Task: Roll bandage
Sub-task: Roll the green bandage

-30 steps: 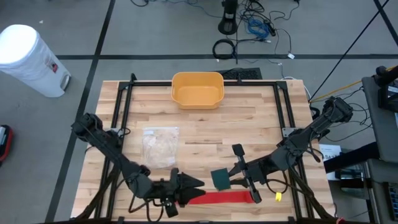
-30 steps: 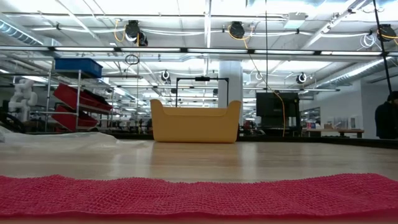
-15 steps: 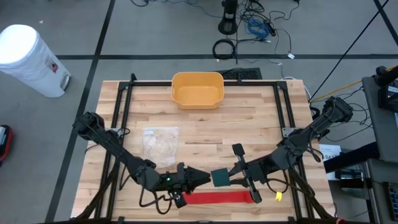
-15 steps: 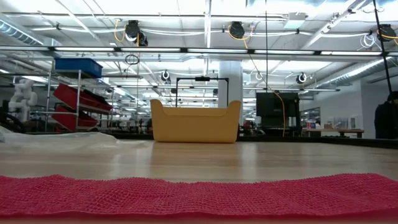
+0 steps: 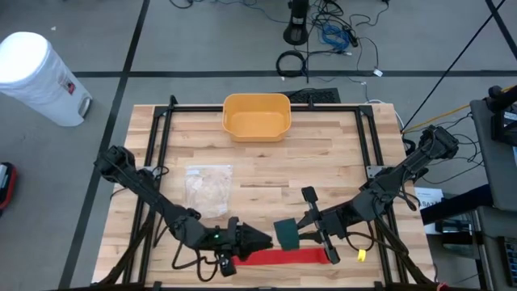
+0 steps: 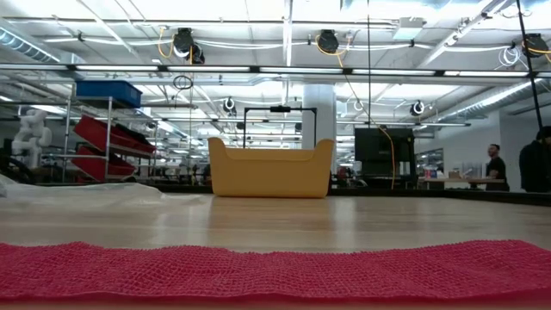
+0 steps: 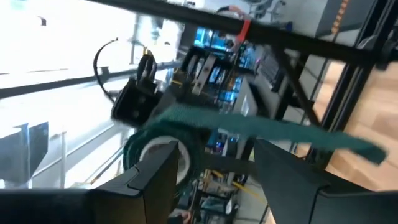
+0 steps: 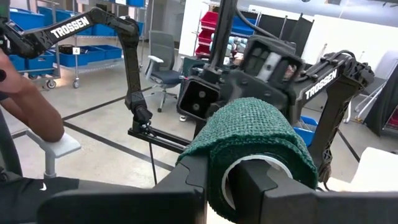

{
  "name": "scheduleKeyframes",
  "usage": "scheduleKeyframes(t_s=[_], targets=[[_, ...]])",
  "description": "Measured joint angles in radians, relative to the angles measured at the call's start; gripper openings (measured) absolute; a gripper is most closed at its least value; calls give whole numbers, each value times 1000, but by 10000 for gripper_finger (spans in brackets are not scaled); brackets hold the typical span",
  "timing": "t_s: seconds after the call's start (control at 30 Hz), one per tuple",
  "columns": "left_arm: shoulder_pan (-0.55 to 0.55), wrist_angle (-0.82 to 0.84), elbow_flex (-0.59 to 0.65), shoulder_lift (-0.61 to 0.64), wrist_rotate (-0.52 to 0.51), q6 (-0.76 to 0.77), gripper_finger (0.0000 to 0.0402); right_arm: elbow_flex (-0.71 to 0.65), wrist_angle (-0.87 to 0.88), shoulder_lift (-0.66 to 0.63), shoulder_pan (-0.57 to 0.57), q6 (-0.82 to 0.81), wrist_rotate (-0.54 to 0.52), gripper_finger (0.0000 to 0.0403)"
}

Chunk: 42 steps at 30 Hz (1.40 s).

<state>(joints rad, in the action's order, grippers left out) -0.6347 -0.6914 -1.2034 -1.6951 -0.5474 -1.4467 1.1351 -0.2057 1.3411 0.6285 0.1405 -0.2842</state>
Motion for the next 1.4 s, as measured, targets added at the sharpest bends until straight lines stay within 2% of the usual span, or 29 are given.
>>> scheduleKeyframes(t_s=[0.3, 0.83, 1.4], targets=[[42, 2, 0, 0, -2, -2, 217, 0, 1, 6, -1, -3, -7, 34], [45, 4, 0, 0, 27, -11, 214, 0, -7, 18, -15, -28, -1, 34], [47, 1, 0, 0, 19, -25, 95, 0, -7, 32, -34, -51, -1, 34]])
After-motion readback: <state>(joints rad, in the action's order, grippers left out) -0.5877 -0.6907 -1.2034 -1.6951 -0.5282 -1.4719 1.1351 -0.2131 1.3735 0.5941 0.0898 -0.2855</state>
